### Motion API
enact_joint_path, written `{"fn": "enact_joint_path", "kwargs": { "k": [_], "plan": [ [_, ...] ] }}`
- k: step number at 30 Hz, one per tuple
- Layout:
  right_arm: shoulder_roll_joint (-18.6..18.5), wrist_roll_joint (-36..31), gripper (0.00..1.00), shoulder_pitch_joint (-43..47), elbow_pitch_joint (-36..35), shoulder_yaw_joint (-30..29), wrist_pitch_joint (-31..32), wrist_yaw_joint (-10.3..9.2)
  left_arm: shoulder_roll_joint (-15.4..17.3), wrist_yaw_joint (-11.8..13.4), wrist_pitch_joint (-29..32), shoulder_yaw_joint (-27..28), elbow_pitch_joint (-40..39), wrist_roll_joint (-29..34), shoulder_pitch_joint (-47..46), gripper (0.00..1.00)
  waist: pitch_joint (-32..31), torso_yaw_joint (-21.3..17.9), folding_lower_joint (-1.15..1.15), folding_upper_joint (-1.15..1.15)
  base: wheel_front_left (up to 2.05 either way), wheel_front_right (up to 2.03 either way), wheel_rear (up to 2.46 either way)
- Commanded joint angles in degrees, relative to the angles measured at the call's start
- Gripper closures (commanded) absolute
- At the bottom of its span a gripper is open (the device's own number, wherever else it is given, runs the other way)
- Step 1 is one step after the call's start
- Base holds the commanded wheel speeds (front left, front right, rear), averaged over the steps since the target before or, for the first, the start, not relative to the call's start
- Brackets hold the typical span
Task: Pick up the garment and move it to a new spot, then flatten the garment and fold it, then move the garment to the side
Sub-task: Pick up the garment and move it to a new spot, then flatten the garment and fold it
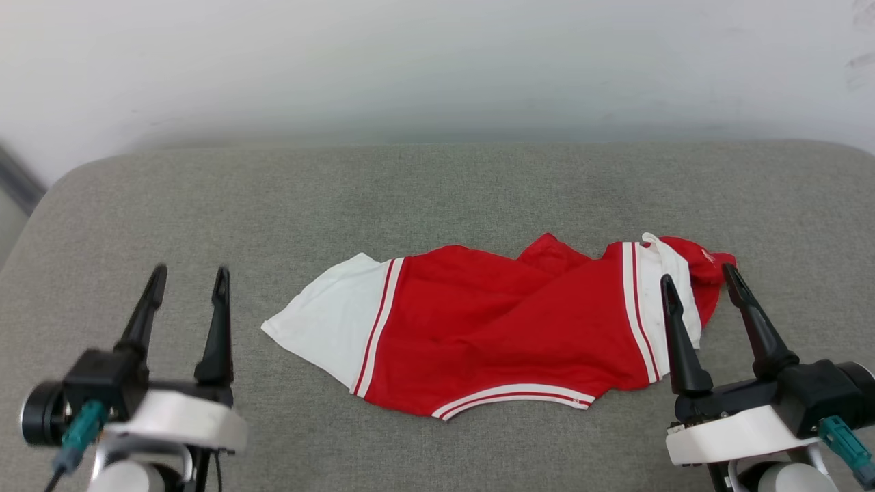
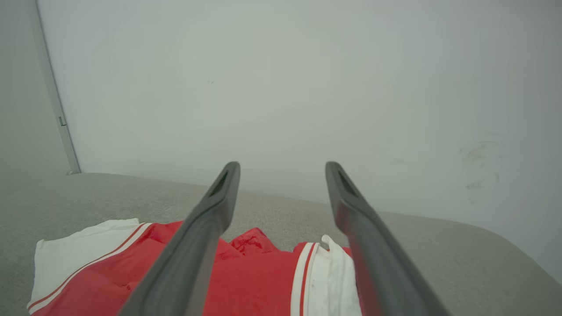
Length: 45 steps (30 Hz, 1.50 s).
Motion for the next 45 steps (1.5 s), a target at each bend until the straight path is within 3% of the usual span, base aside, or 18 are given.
{"fn": "enact_joint_path", "kwargs": {
  "k": [1, 8, 13, 17, 22, 23, 34, 45],
  "plan": [
    [0.1, 0.2, 0.0, 0.4, 0.1, 0.4, -0.1, -0.03, -1.4, -0.7, -0.1, 1.2, -1.8, 1.7, 3.1, 0.0, -0.2, -0.1, 0.0, 0.0, 0.0, 0.0, 0.0],
    [0.1, 0.2, 0.0, 1.2, -0.3, 1.1, -0.1, -0.04, -8.9, -5.3, -0.1, 5.4, -2.8, 5.5, 11.2, 0.0, -0.8, -0.4, 0.0, 0.0, 0.0, 0.0, 0.0],
    [0.1, -0.2, 0.0, 1.1, -0.6, 1.8, -0.1, -0.04, -11.2, -8.4, -0.1, 6.2, -0.8, 6.9, 11.9, 0.0, -0.5, -0.8, 0.0, 0.0, 0.0, 0.0, 0.0],
    [0.1, -0.3, 0.0, 1.0, -0.6, 1.8, -0.1, -0.04, -10.9, -10.7, 0.7, 4.6, 0.7, 7.3, 9.9, 0.0, 0.2, -1.4, 0.0, 0.0, 0.0, 0.0, 0.0],
    [0.1, -0.6, 0.0, 0.5, -0.7, 1.9, -0.1, -0.04, -9.4, -14.3, 10.9, -2.2, -0.3, 7.3, 6.1, 0.0, 2.1, -2.0, 0.0, 0.0, 0.0, 0.0, 0.0],
    [0.1, -0.6, 0.0, 0.5, -0.7, 1.9, -0.1, -0.04, -9.4, -14.3, 10.9, -2.2, -0.3, 7.3, 6.1, 0.0, 2.1, -2.0, 0.0, 0.0, 0.0, 0.0, 0.0],
    [0.1, -2.4, 0.0, -2.2, -1.2, 1.6, -0.1, -0.04, -11.6, -16.4, 36.8, -17.9, 0.3, 5.0, -9.5, 0.0, 8.7, -4.2, 0.0, 0.0, 0.0, 0.0, 0.0],
    [0.1, -2.7, 0.0, -4.0, -1.8, 0.7, -0.1, -0.04, -12.7, -16.6, 46.8, -30.8, 13.6, -1.8, -24.2, 0.0, 14.5, -6.6, 0.0, 0.0, 0.0, 0.0, 0.0]
  ]
}}
